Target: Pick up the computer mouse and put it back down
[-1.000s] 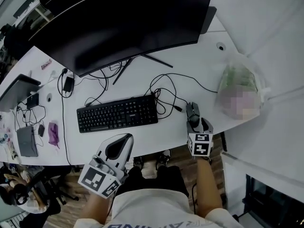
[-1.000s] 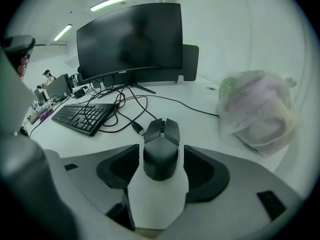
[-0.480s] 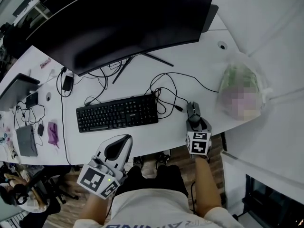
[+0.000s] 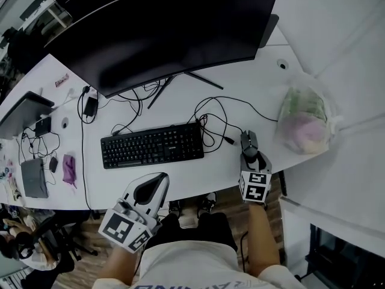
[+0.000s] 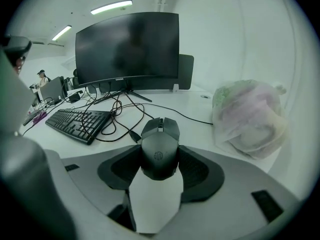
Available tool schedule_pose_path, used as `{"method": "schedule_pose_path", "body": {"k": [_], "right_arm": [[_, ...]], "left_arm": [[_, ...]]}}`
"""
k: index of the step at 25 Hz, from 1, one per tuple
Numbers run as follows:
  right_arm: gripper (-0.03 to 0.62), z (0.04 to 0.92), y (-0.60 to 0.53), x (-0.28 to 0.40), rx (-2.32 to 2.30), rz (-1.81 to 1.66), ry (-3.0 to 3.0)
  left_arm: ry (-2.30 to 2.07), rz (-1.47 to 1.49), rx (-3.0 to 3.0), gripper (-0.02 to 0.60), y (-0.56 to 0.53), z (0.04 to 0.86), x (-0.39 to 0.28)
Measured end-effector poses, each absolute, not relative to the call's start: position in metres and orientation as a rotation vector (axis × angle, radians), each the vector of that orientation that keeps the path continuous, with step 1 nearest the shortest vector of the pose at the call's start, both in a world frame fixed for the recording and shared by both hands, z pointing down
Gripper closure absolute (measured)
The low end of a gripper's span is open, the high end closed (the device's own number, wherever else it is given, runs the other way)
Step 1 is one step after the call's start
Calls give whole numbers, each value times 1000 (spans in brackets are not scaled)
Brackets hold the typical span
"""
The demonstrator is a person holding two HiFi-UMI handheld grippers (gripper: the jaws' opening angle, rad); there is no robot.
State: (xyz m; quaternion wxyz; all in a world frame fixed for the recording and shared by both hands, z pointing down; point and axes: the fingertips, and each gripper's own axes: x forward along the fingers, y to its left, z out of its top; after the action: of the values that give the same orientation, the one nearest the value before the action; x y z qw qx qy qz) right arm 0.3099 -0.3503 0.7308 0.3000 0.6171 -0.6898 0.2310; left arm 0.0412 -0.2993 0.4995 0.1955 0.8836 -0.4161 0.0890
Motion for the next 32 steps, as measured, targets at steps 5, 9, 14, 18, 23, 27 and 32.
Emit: {"method": "schedule_pose_path", "body": {"k": [5,9,14,18,23,27,32], "right_arm": [[344,708,-352,308,1664,571,-1857],[345,691,-353,308,1683,543,-1869],[345,662,-353,305,1718,500,-1904],[345,632,-354,301,1754,448,-1939],[345,589,-356,292,1801,388,-1995],[345,559,-355,286,1828,329,-2033],[345,519,-353,276,1868,250,-2079]], "left_arm": [[-1165,230,2495,577,-296,492,39],[-1169,209,2516,577,-294,483,37],[-1161,185,2544,577,-292,471,35],[-1156,148,2567,577,-291,459,33],[-1157,105,2600,577,-290,442,27],[-1160,78,2625,577,-289,429,23],[-1160,41,2655,577,-287,414,18]]}}
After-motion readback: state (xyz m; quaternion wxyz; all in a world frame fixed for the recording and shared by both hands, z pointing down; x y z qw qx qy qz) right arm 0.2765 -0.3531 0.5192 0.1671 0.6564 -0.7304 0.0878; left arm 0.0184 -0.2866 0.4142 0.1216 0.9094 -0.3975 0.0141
